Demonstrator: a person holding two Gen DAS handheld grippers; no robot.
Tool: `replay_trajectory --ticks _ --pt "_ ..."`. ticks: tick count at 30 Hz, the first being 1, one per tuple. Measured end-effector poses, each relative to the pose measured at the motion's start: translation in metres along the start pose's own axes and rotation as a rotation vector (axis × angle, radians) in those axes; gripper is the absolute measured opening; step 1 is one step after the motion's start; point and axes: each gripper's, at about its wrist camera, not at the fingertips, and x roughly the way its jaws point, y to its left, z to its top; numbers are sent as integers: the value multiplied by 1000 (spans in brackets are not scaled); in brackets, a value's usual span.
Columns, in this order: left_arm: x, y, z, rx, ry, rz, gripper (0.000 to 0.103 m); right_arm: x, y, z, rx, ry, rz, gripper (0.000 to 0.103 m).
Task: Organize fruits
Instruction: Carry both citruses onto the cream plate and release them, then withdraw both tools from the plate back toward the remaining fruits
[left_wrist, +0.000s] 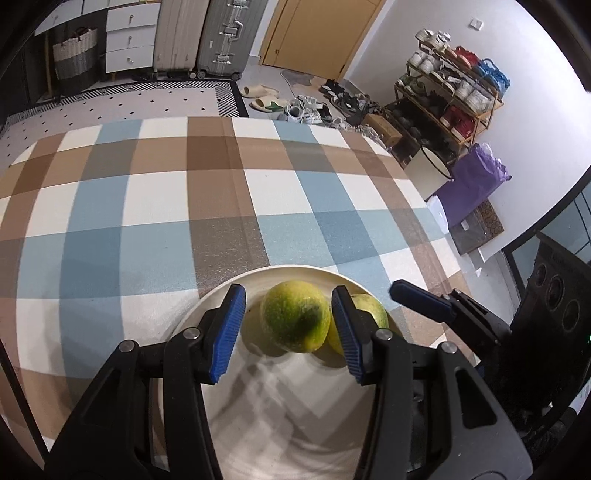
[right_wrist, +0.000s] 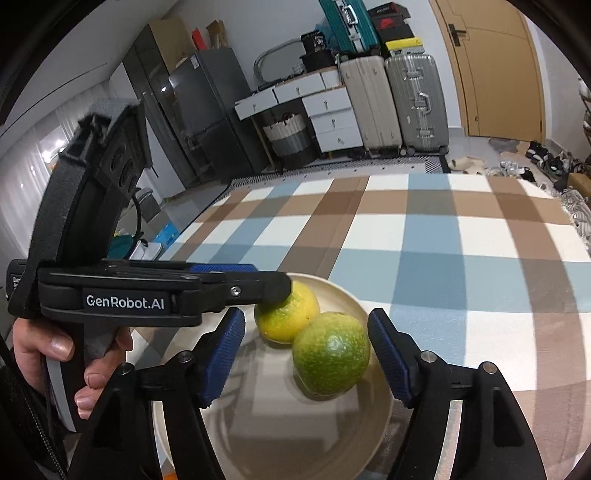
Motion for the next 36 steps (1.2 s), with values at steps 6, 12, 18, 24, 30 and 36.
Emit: replay_trajectory --ticks 6,12,18,24,30,36 --pt "-30 0 -13 1 -25 33 45 -28 2 0 11 -44 -12 73" --pt "-70 -6 -36 16 -74 66 45 -61 19 -5 -10 -81 -57 73" --pt "-113 -23 -63 55 -137 110 47 -91 40 -11 -43 -116 -70 78" --pt "-156 -44 -90 85 -214 141 65 -126 62 -21 -46 -181 -61 89" --pt "-200 -62 -120 86 -319 185 84 -154 85 -35 -70 -223 -53 97" --pt "-234 -73 -147 91 -379 203 86 -180 104 -51 -81 -266 -40 98"
